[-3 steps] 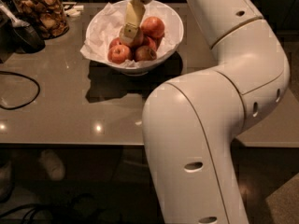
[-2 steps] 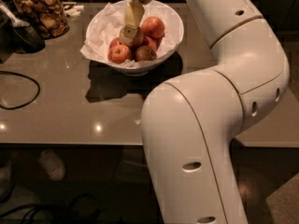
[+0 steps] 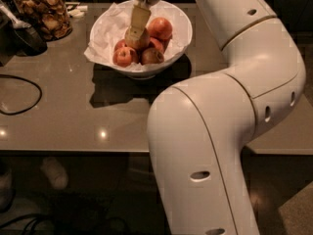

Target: Pick apple from white bowl

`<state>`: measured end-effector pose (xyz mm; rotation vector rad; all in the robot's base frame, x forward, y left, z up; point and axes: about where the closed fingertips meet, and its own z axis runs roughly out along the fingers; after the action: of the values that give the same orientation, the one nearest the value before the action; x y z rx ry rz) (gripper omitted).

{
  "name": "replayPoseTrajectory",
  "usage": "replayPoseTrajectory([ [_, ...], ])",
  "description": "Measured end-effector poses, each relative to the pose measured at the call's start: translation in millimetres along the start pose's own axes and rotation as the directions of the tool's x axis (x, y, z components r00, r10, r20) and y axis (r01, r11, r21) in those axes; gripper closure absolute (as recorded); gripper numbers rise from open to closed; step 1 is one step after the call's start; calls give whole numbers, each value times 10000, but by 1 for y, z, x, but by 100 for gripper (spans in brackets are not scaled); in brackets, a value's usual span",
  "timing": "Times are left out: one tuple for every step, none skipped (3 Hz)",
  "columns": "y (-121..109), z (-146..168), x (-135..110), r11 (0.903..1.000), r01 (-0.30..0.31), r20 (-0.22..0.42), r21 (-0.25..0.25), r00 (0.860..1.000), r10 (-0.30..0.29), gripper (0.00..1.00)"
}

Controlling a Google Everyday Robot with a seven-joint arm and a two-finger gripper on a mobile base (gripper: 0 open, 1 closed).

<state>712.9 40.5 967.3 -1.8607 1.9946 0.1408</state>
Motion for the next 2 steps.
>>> replayPoseTrajectory([
  [-1, 3, 4, 10000, 64, -106, 10, 9999, -64, 40],
  [-2, 4, 9, 9999, 116, -228, 56, 9997, -114, 38],
])
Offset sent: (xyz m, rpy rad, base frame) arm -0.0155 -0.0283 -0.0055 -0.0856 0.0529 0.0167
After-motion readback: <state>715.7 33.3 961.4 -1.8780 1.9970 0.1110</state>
